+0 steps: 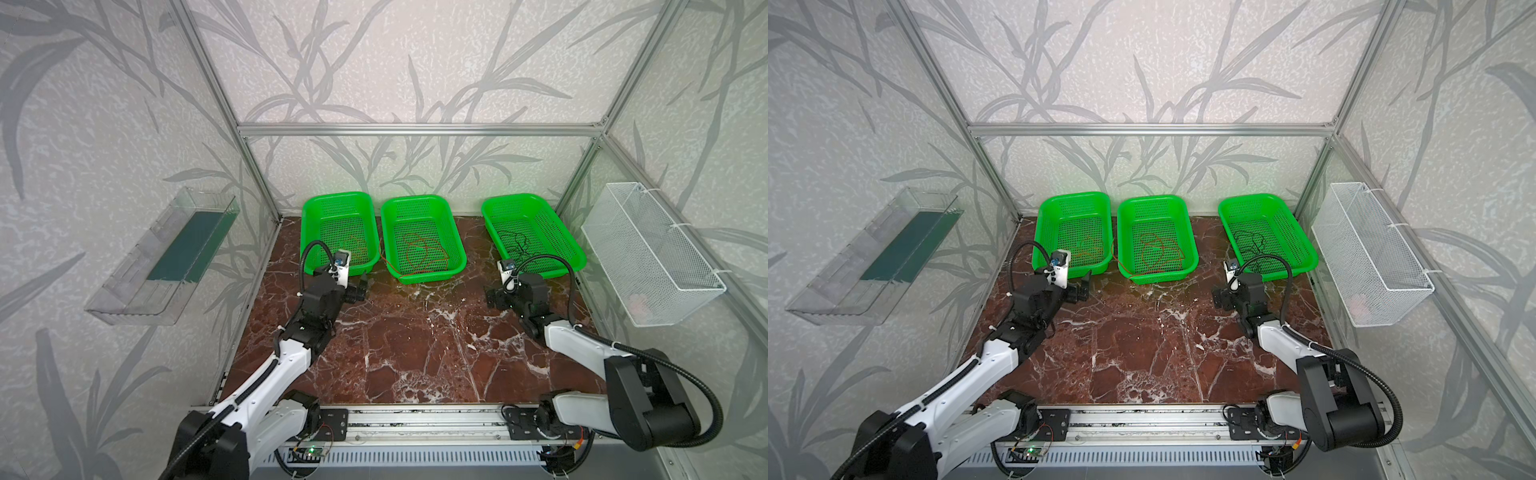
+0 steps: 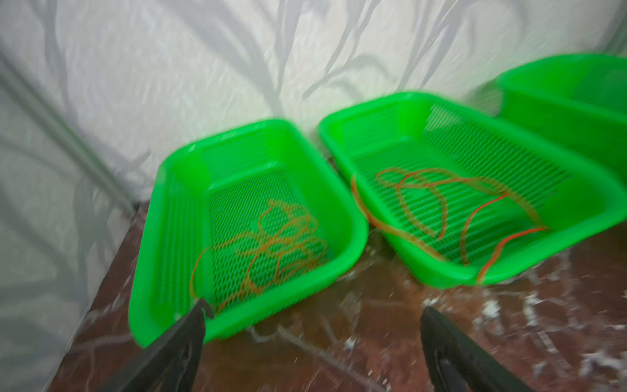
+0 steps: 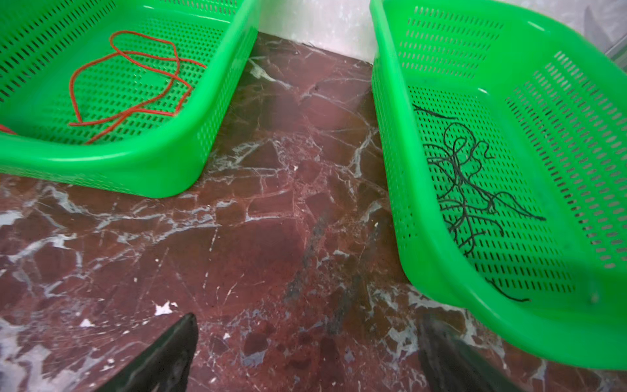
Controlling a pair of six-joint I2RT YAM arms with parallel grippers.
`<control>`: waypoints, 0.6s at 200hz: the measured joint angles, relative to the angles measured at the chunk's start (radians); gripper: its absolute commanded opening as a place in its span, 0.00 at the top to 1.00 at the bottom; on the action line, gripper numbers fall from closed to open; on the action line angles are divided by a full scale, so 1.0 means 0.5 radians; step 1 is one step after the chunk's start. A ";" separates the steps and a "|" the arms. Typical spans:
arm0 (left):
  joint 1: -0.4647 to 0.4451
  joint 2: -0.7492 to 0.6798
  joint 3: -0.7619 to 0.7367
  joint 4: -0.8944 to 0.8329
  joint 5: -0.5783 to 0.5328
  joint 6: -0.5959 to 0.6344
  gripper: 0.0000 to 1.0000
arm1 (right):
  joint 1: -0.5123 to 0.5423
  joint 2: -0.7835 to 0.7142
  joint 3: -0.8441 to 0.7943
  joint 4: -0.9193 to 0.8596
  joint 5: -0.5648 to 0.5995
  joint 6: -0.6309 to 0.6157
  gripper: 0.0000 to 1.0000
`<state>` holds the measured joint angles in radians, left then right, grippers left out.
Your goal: Untangle the cables
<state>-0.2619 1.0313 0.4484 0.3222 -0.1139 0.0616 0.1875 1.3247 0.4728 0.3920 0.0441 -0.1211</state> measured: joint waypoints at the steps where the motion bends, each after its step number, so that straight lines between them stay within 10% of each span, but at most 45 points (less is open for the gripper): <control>1: 0.007 0.007 -0.008 0.007 -0.002 -0.003 0.01 | 0.000 0.003 0.000 0.002 0.000 -0.003 0.01; 52: 0.301 0.546 -0.269 0.533 -0.062 -0.092 0.01 | -0.002 0.046 0.071 0.160 0.114 -0.040 0.01; 120: 0.423 0.509 -0.290 0.775 0.108 -0.064 0.01 | -0.003 0.267 -0.285 0.762 0.025 -0.100 0.01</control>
<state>-0.0505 1.2858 0.3035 0.7097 -0.0597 0.0296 0.1860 1.4582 0.3305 0.7731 0.0566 -0.1711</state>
